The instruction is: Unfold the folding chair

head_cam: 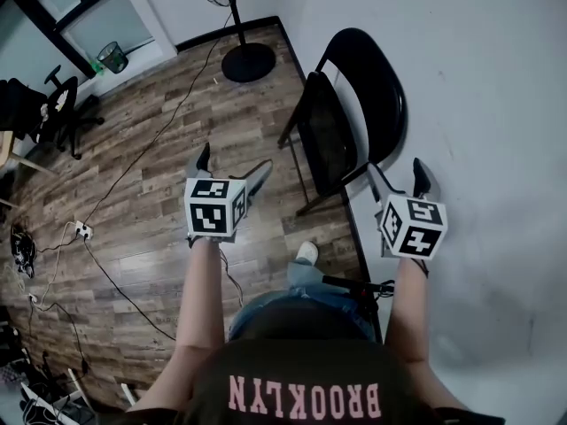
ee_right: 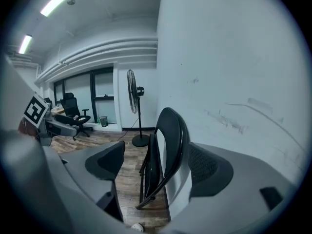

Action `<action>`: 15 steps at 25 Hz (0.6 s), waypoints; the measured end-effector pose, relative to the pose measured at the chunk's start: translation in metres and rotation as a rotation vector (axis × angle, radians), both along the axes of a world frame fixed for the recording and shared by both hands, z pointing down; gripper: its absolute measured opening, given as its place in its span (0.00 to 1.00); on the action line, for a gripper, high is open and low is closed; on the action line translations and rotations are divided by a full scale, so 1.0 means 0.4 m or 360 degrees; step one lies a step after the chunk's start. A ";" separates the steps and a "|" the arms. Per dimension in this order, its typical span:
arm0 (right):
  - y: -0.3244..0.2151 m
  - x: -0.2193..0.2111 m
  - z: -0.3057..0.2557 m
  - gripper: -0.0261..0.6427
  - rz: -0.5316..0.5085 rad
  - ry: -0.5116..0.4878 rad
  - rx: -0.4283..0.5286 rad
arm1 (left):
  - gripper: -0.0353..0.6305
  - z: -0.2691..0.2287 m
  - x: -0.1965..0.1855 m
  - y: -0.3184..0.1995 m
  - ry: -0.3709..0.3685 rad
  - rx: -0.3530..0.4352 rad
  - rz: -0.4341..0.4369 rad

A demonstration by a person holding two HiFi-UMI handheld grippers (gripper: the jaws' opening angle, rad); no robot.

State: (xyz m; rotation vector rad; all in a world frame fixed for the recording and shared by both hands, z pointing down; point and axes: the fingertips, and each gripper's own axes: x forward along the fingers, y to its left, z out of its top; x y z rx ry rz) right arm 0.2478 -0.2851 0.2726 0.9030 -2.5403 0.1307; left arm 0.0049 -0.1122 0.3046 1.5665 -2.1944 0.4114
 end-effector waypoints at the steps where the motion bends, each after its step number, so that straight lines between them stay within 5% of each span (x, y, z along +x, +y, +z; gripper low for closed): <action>1: -0.022 -0.007 0.006 0.65 0.0004 0.0005 -0.0009 | 0.90 0.002 -0.008 -0.021 0.0002 -0.0003 0.0001; 15: -0.252 -0.081 0.143 0.42 0.0090 0.0065 -0.0153 | 0.90 0.092 -0.047 -0.221 0.0062 -0.0104 0.0025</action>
